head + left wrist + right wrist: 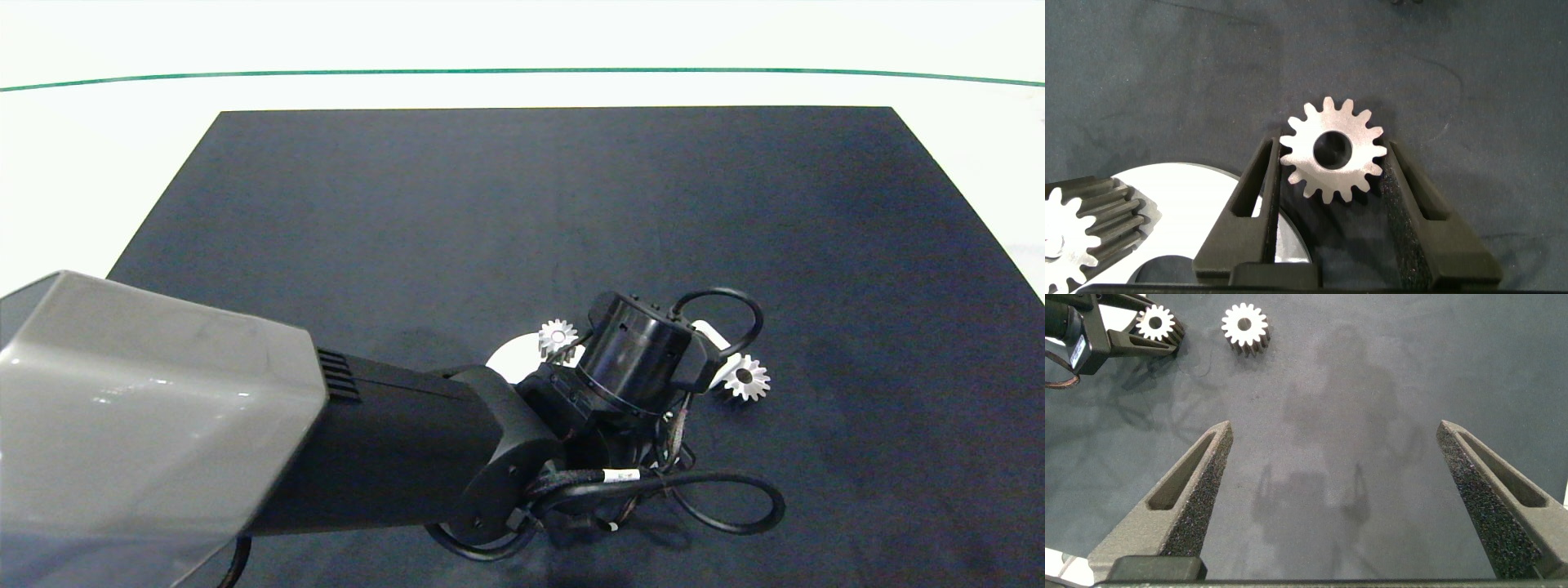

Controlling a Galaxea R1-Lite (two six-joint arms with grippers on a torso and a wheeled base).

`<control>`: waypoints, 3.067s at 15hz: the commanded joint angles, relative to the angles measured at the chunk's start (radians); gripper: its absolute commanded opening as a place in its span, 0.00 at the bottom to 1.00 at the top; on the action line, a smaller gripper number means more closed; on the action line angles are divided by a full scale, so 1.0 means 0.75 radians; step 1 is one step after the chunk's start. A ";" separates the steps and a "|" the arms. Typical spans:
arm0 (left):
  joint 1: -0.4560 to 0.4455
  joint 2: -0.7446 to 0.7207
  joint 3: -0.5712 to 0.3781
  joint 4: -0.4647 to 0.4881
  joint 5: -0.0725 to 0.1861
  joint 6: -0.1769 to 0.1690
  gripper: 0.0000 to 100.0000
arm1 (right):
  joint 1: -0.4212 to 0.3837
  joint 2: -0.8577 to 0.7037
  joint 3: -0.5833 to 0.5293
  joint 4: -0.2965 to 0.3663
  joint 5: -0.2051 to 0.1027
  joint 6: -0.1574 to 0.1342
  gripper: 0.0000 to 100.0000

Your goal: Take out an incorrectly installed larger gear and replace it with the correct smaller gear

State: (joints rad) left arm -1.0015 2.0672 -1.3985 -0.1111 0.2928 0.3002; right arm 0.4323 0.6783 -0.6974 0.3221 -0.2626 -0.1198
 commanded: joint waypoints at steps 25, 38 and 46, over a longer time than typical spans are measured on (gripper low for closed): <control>0.008 -0.116 0.036 0.054 0.004 0.001 0.19 | 0.000 -0.013 -0.007 0.002 -0.002 -0.002 1.00; 0.094 -0.331 0.220 0.089 0.008 -0.012 0.19 | -0.012 -0.021 -0.001 0.002 -0.002 -0.002 1.00; 0.092 -0.376 0.320 0.089 0.011 -0.018 0.19 | -0.016 -0.025 0.014 0.004 -0.002 -0.002 1.00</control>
State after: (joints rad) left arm -0.9317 1.8006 -1.1766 -0.0428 0.2977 0.2855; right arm 0.4204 0.6613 -0.6887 0.3228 -0.2621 -0.1202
